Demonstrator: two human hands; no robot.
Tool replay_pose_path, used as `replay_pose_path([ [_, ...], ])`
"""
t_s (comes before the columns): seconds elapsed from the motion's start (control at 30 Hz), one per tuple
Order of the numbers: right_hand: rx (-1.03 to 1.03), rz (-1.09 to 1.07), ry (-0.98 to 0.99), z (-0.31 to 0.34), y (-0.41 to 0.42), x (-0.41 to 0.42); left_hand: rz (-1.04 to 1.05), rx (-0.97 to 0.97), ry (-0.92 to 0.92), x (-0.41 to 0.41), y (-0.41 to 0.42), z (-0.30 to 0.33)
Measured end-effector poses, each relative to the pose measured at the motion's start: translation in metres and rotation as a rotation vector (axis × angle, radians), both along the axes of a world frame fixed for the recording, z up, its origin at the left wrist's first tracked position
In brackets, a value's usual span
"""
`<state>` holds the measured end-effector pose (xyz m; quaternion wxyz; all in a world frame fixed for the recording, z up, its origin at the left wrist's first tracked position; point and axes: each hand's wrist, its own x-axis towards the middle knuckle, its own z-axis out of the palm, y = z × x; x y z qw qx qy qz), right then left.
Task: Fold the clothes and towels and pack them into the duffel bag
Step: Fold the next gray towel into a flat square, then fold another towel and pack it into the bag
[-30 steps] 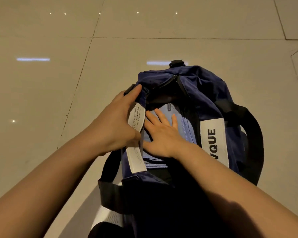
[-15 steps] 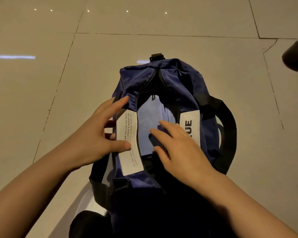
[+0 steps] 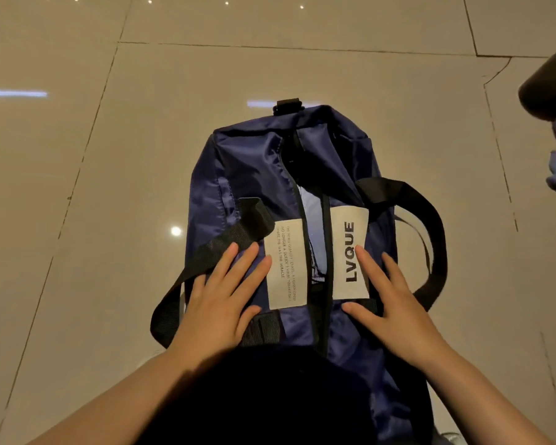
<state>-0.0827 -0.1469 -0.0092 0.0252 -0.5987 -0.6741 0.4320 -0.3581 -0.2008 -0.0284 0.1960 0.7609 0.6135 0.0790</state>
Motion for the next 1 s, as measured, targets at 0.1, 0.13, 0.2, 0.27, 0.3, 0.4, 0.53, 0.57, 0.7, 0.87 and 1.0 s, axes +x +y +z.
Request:
replay_pose_path([
  [0.1, 0.001, 0.073, 0.023, 0.000, 0.013, -0.007, -0.012, 0.065, -0.009, -0.012, 0.008, -0.011],
  [0.13, 0.005, 0.091, 0.012, 0.000, 0.018, -0.011, -0.017, 0.081, -0.012, -0.016, 0.014, -0.013],
  [0.2, 0.013, 0.123, 0.005, -0.001, 0.032, -0.026, -0.010, 0.097, -0.021, -0.030, 0.029, -0.014],
  [0.27, 0.029, 0.153, -0.012, -0.001, 0.053, -0.048, 0.003, 0.117, -0.009, -0.051, 0.053, -0.014],
  [0.3, 0.030, 0.172, -0.025, -0.002, 0.066, -0.061, 0.005, 0.126, 0.016, -0.065, 0.066, -0.013],
  [0.4, 0.019, 0.235, -0.041, -0.007, 0.108, -0.108, 0.022, 0.118, 0.140, -0.112, 0.106, -0.003],
  [0.53, -0.011, 0.339, 0.003, -0.013, 0.157, -0.184, 0.115, 0.137, 0.322, -0.185, 0.133, 0.019],
  [0.57, -0.028, 0.363, 0.024, -0.013, 0.164, -0.207, 0.185, 0.141, 0.324, -0.201, 0.134, 0.024],
  [0.7, -0.080, 0.414, 0.112, -0.016, 0.175, -0.292, 0.479, 0.010, 0.138, -0.238, 0.130, 0.030],
  [0.87, -0.080, 0.430, 0.120, -0.014, 0.161, -0.345, 0.629, -0.060, 0.047, -0.256, 0.105, 0.023],
  [1.0, -0.093, 0.405, 0.206, -0.013, 0.159, -0.328, 0.681, 0.029, 0.010, -0.215, 0.095, 0.036],
])
